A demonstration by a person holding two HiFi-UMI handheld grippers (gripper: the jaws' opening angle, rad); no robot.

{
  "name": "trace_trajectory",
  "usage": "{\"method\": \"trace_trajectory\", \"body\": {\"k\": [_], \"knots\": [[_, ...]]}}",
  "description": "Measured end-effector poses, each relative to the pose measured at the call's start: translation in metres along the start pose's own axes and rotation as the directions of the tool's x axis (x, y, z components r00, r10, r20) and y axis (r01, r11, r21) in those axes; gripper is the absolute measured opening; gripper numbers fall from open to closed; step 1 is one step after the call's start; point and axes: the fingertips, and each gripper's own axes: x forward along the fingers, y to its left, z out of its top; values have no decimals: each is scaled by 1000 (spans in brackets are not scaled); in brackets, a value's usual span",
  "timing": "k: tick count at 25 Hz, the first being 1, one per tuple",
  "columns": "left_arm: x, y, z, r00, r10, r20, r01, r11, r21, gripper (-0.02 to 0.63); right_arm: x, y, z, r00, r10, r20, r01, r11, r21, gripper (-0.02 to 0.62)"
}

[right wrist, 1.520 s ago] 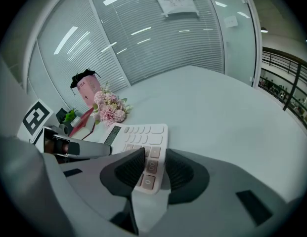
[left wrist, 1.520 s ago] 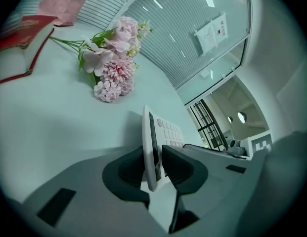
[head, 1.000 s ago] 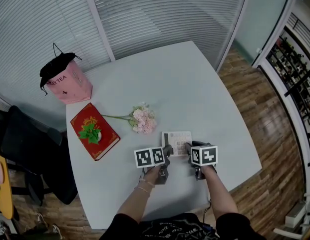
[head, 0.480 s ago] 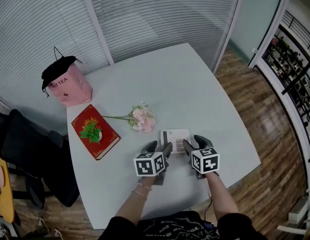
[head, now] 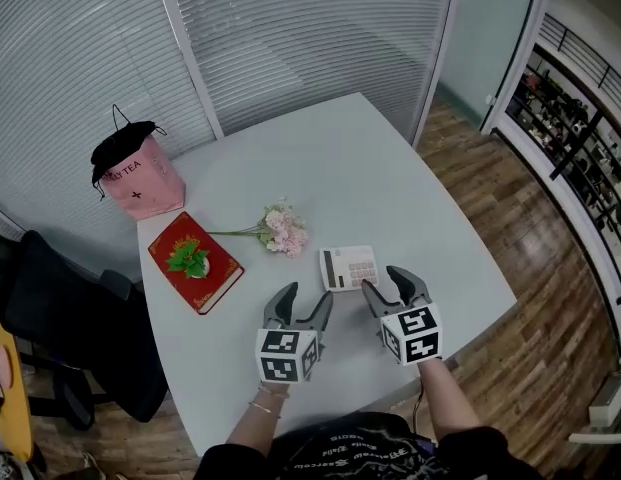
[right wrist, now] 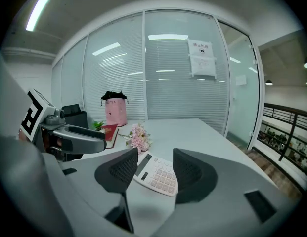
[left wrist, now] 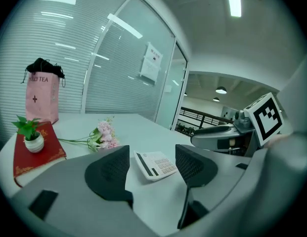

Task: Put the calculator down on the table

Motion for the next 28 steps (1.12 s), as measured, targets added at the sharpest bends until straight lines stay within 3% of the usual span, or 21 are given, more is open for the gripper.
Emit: {"method": "trace_trajectory", "body": {"k": [6,13,22,28], "knots": [[-65,-11,5,997,-8,77,4,999,50,295,-51,43,13,997,-23,78,28,998,-57,232],[-139,-20,-16,994,-15,104,5,996,92,293,-106,99,2,988,-55,141,66,995,-76,232],[-204,-22,-65,997,15,79,-23,995,100,293,-149,148,-36,988,-85,127,95,993,-76,230],[-217,-18,-70,997,6,78,-16,992,122,294,-151,170,-46,991,-75,112,86,991,-98,230]]}}
